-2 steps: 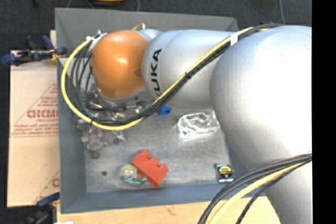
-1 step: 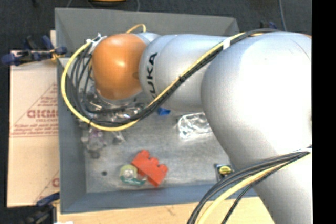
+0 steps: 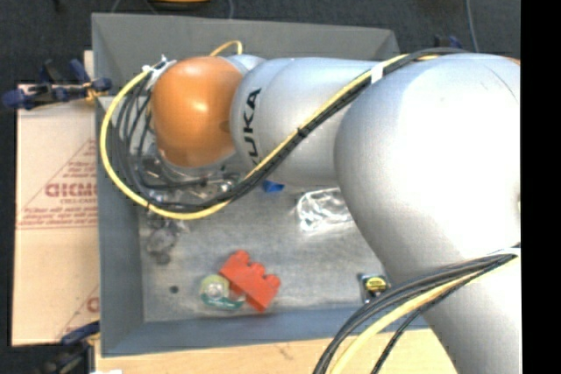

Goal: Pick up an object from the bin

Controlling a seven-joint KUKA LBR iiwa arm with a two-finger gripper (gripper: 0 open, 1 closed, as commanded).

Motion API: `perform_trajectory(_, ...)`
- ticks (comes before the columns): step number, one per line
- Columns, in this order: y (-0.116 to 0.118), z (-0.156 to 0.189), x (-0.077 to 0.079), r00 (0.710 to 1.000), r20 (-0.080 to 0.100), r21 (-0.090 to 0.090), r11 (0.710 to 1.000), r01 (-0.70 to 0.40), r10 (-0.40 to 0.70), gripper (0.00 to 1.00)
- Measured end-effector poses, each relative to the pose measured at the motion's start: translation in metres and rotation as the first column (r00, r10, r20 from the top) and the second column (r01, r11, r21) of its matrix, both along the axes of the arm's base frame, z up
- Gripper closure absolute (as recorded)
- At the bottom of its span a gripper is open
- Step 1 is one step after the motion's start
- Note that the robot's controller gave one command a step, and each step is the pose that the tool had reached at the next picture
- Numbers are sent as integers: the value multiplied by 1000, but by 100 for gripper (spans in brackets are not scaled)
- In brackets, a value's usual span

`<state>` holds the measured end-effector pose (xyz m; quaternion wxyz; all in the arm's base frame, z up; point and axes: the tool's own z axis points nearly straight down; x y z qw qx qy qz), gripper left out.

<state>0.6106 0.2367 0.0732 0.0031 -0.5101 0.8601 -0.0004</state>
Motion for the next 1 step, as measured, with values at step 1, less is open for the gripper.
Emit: perform_trajectory(1,-12,181,-5,999,8,2,999,32,-32,100)
